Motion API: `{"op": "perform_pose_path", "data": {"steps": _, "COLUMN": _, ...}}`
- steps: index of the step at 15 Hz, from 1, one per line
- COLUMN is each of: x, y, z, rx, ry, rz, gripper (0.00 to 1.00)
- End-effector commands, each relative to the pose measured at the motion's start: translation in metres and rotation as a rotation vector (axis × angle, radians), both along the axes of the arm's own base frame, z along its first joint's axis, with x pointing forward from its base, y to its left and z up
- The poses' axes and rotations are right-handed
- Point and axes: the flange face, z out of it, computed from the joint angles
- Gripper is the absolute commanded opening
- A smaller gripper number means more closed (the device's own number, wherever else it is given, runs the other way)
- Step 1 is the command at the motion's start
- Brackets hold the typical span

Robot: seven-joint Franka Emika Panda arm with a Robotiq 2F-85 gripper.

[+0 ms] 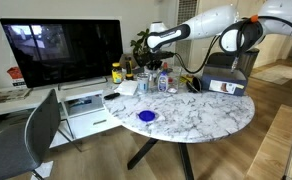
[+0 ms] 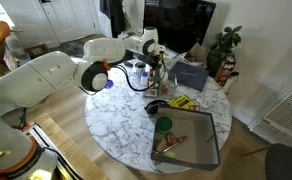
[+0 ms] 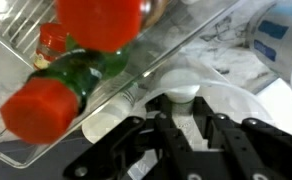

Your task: Pick up the white container from the clear cup and put it in the clear storage container

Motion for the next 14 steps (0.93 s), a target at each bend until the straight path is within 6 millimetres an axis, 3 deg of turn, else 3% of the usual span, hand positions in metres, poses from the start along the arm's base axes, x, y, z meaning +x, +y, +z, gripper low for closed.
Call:
{"op": "perform_pose_path", "data": {"steps": 1, "x": -0.010, "y": 0.001, "z": -0.016, "rx": -0.045, "ry": 0.101, "rz": -0.005, "gripper": 0.34}}
{"op": "perform_pose_path", "data": {"steps": 2, "x": -0.012, "y": 0.001, "z": -0.017, "rx": -0.052, "ry": 0.120, "rz": 0.000, "gripper": 0.35}}
{"op": "perform_pose_path", "data": {"steps": 4, "x": -0.017, "y": 0.003, "z": -0.024, "rx": -0.060, "ry": 0.174, "rz": 0.011, "gripper": 0.54}}
{"op": "perform_pose_path", "data": {"steps": 5, "x": -0.018, "y": 0.005, "z": -0.023, "rx": -0.059, "ry": 0.181, "rz": 0.018, "gripper": 0.56}}
{"op": "perform_pose_path", "data": {"steps": 6, "x": -0.018, "y": 0.007, "z": -0.024, "rx": -0.058, "ry": 0.182, "rz": 0.026, "gripper": 0.48}}
{"op": "perform_pose_path", "data": {"steps": 7, "x": -0.018, "y": 0.008, "z": -0.025, "rx": -0.060, "ry": 0.177, "rz": 0.033, "gripper": 0.22}}
{"op": "perform_pose_path", "data": {"steps": 9, "x": -0.017, "y": 0.010, "z": -0.025, "rx": -0.064, "ry": 0.177, "rz": 0.043, "gripper": 0.22}}
{"op": "perform_pose_path", "data": {"steps": 10, "x": -0.017, "y": 0.011, "z": -0.023, "rx": -0.064, "ry": 0.174, "rz": 0.047, "gripper": 0.15}}
{"op": "perform_pose_path", "data": {"steps": 14, "x": -0.013, "y": 0.021, "z": -0.002, "rx": -0.036, "ry": 0.142, "rz": 0.059, "gripper": 0.07}}
